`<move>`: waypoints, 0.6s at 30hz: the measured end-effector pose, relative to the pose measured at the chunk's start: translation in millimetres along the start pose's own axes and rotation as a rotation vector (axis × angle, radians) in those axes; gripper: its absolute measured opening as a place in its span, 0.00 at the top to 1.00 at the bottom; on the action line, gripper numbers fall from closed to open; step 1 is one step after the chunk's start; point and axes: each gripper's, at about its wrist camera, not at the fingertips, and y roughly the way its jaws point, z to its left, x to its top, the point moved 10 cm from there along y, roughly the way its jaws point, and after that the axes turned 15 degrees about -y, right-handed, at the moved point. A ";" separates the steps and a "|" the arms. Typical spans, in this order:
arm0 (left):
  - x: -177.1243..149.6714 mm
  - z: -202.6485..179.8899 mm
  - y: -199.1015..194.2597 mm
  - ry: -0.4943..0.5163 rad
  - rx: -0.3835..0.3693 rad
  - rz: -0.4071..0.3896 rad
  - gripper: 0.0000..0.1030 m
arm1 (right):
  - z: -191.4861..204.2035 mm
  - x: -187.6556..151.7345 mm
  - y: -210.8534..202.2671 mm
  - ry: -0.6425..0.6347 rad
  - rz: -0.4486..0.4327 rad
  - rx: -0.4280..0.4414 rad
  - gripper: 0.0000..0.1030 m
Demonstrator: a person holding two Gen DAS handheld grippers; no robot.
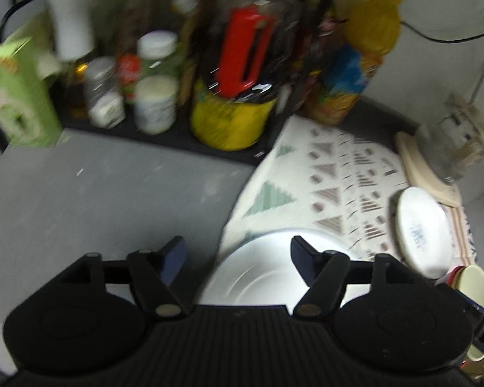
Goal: Organize plates and bowls
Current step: 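Move both grippers to the white 'Bakery' plate beside the kettle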
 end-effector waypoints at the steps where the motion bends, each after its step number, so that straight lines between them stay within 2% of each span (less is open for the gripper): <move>1: 3.2 -7.8 0.8 0.014 -0.018 -0.002 0.28 | -4.1 5.6 -2.4 0.009 -0.011 -0.007 0.31; 3: 7.4 -23.3 4.6 0.040 -0.053 0.002 0.26 | -12.2 14.9 -5.2 0.026 -0.028 -0.022 0.24; 5: 9.4 -39.7 10.4 0.072 -0.086 0.016 0.26 | -21.2 22.3 -6.9 0.038 -0.042 -0.045 0.21; 11: 6.9 -86.0 30.5 0.187 -0.164 0.072 0.26 | -51.6 30.4 -4.7 0.102 -0.048 -0.123 0.19; 14: 3.8 -107.6 36.4 0.240 -0.197 0.096 0.26 | -63.7 33.4 -7.0 0.131 -0.048 -0.159 0.12; 18: -2.3 -131.9 40.4 0.295 -0.230 0.114 0.26 | -77.1 34.4 -10.0 0.148 -0.036 -0.197 0.09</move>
